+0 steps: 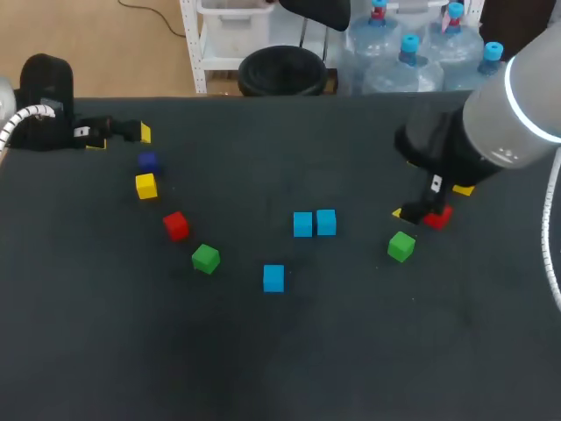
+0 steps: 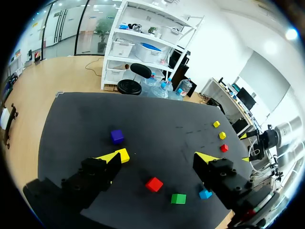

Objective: Place the blue cubes, place green cubes on the blue cubes, place the yellow cubes on the green cubes, then place the red cubes on the yellow cubes, and place purple cube on the red cubes.

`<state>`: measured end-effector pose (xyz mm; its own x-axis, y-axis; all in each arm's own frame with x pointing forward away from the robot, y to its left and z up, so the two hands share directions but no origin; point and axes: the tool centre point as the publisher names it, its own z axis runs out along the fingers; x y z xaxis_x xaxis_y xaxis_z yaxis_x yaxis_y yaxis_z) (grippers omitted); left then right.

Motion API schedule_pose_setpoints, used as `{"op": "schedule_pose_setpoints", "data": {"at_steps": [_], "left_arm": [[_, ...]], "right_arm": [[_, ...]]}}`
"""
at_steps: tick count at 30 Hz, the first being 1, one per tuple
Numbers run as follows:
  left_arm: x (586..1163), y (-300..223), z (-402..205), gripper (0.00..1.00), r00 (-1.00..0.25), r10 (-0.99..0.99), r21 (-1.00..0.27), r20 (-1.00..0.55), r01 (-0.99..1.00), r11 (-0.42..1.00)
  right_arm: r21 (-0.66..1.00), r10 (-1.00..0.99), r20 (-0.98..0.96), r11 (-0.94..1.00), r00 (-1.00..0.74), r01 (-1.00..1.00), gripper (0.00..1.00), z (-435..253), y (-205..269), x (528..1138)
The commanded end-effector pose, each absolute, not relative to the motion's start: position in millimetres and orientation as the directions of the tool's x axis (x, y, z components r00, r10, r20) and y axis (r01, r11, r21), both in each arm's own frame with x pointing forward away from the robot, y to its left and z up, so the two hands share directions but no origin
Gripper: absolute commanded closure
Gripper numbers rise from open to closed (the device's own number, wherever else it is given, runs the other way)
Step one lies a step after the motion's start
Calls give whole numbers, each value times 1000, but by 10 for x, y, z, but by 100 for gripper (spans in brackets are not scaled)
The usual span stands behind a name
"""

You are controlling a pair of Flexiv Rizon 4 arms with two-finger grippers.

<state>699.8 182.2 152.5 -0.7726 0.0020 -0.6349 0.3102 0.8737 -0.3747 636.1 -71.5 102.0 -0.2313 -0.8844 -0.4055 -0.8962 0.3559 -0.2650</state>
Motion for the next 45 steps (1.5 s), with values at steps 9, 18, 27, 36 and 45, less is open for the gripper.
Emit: {"op": "schedule_pose_setpoints", "data": {"at_steps": [9, 18, 27, 36, 45], "left_arm": [[6996, 1842, 1510, 0, -769, 1, -381, -640, 318, 868], [6906, 1766, 1458, 0, -780, 83, -359, -620, 376, 854], [6749, 1488, 1542, 0, -658, 397, -207, -639, 645, 735], [6293, 1219, 1448, 0, -352, 781, -67, -515, 925, 373], [6000, 1096, 1146, 0, -94, 940, -38, -327, 996, 86]], "right_arm": [[-348, -883, -408, 385, -232, -855, 0, 1010, -719, 6329], [-348, -883, -408, 385, -232, -855, 0, 1010, -719, 6329], [-348, -883, -408, 385, -232, -855, 0, 1010, -719, 6329], [-348, -883, -408, 385, -232, -855, 0, 1010, -719, 6329], [-348, -883, -408, 385, -232, -855, 0, 1010, -719, 6329]]}}
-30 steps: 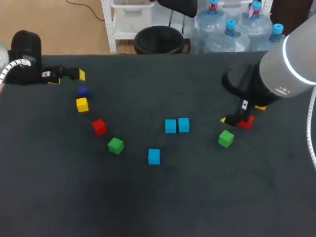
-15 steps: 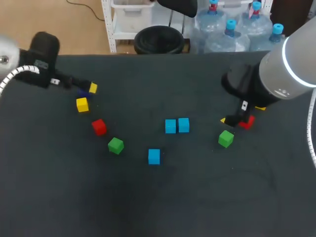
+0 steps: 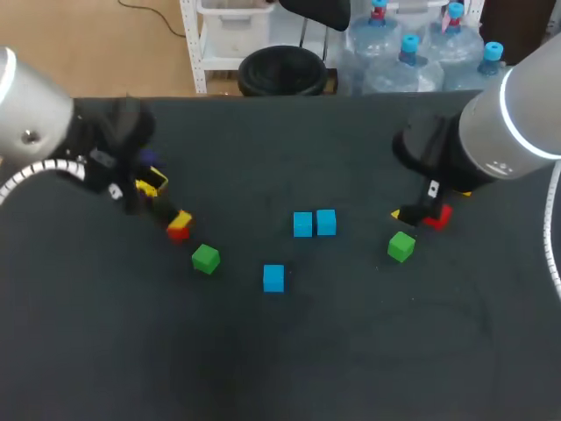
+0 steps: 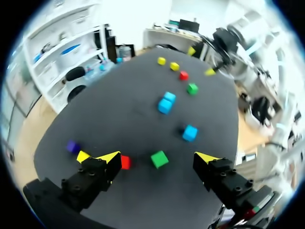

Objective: Place the blue cubes, place green cubes on the blue cubes, place the yellow cubes on the green cubes, then place the red cubes on the yellow cubes, and place purple cube on the red cubes.

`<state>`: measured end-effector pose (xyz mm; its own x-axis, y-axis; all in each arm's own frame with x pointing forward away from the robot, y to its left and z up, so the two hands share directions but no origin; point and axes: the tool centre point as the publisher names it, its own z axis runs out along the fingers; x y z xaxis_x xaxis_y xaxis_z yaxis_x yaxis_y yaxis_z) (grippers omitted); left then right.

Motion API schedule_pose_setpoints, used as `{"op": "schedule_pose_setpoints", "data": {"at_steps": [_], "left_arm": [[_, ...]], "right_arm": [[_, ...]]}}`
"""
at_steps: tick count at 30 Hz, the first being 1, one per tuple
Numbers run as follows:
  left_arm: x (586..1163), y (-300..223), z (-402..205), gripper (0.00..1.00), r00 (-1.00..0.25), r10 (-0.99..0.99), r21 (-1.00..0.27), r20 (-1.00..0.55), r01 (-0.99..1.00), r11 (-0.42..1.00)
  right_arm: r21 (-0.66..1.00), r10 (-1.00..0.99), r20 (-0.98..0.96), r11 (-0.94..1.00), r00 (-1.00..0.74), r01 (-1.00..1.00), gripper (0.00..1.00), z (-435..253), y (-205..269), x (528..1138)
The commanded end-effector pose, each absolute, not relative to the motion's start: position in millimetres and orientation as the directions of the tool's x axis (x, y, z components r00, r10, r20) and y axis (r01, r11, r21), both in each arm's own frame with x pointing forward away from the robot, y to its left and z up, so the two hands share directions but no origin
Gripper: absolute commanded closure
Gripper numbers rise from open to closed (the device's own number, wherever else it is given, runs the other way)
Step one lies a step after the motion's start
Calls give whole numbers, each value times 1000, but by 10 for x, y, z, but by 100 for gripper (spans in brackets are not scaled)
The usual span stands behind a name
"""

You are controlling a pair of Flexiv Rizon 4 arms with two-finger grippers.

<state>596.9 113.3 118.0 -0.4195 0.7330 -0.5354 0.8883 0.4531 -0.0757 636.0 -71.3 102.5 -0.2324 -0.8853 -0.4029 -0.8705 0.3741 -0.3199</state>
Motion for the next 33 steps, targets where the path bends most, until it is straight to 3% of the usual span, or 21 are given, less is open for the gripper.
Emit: {"op": "schedule_pose_setpoints", "data": {"at_steps": [1, 7, 20, 24, 33], "left_arm": [[5994, 1085, 1124, 0, -88, 945, -43, -315, 996, 79], [5982, 959, 1030, 0, -88, 967, -20, -239, 996, 86], [5973, 650, 751, 0, -340, 911, -21, -233, 938, 345], [5954, 582, 690, 0, -320, 919, 29, -228, 942, 335], [5894, 528, 593, 0, -276, 936, 2, -220, 959, 283]], "right_arm": [[-348, -883, -408, 385, -232, -855, 0, 1010, -719, 6329], [-348, -883, -408, 385, -232, -855, 0, 1010, -719, 6329], [-348, -883, -408, 385, -232, -855, 0, 1010, -719, 6329], [-348, -883, -408, 385, -232, -855, 0, 1010, -719, 6329], [-348, -883, -408, 385, -232, -855, 0, 1010, -719, 6329]]}}
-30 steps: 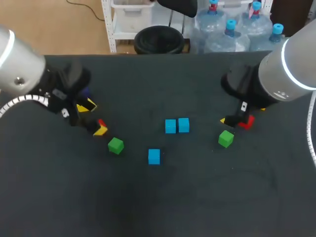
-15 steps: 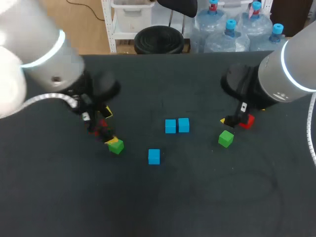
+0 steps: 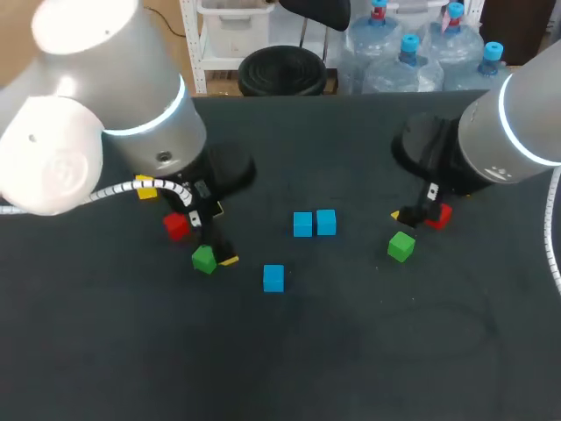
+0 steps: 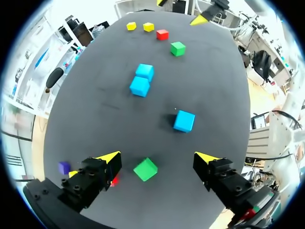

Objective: Place the blue cubes, place green cubes on the blue cubes, place the yellow cubes on the green cubes, then place the red cubes on the yellow cubes, and place purple cube on the red cubes.

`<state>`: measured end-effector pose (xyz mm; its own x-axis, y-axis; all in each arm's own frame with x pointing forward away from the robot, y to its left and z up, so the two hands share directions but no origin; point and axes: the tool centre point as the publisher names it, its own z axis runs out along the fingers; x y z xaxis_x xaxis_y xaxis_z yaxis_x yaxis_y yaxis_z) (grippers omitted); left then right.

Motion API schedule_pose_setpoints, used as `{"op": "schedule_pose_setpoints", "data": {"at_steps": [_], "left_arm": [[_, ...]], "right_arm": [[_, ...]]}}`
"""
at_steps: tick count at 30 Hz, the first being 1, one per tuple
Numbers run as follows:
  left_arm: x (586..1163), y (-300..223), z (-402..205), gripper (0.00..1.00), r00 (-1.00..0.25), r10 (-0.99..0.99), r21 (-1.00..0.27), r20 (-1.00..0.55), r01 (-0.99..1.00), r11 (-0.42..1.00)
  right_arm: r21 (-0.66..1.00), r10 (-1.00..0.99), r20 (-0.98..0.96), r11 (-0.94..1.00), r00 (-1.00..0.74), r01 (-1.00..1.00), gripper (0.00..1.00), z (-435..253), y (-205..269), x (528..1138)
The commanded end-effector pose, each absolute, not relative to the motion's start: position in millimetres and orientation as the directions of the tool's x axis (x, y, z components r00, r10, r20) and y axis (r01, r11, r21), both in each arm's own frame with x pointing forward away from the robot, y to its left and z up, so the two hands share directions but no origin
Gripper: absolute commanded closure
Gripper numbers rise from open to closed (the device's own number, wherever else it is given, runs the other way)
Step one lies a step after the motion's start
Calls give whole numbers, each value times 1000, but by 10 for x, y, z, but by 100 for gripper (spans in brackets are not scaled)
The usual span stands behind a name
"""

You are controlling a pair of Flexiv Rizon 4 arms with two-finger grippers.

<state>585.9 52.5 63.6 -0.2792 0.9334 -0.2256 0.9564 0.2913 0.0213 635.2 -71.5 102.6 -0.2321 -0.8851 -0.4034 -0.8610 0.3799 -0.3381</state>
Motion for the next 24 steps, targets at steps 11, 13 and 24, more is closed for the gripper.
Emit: {"op": "schedule_pose_setpoints", "data": {"at_steps": [11, 13, 24], "left_arm": [[6002, 519, 732, 0, -364, 880, -83, -304, 931, 356], [6002, 519, 732, 0, -364, 880, -83, -304, 931, 356], [6036, 347, 637, 0, -270, 948, -122, -170, 960, 251]], "right_arm": [[-348, -883, -408, 385, -232, -855, 0, 1010, -719, 6329], [-348, -883, -408, 385, -232, -855, 0, 1010, -719, 6329], [-348, -883, -408, 385, -232, -855, 0, 1010, -719, 6329]]}}
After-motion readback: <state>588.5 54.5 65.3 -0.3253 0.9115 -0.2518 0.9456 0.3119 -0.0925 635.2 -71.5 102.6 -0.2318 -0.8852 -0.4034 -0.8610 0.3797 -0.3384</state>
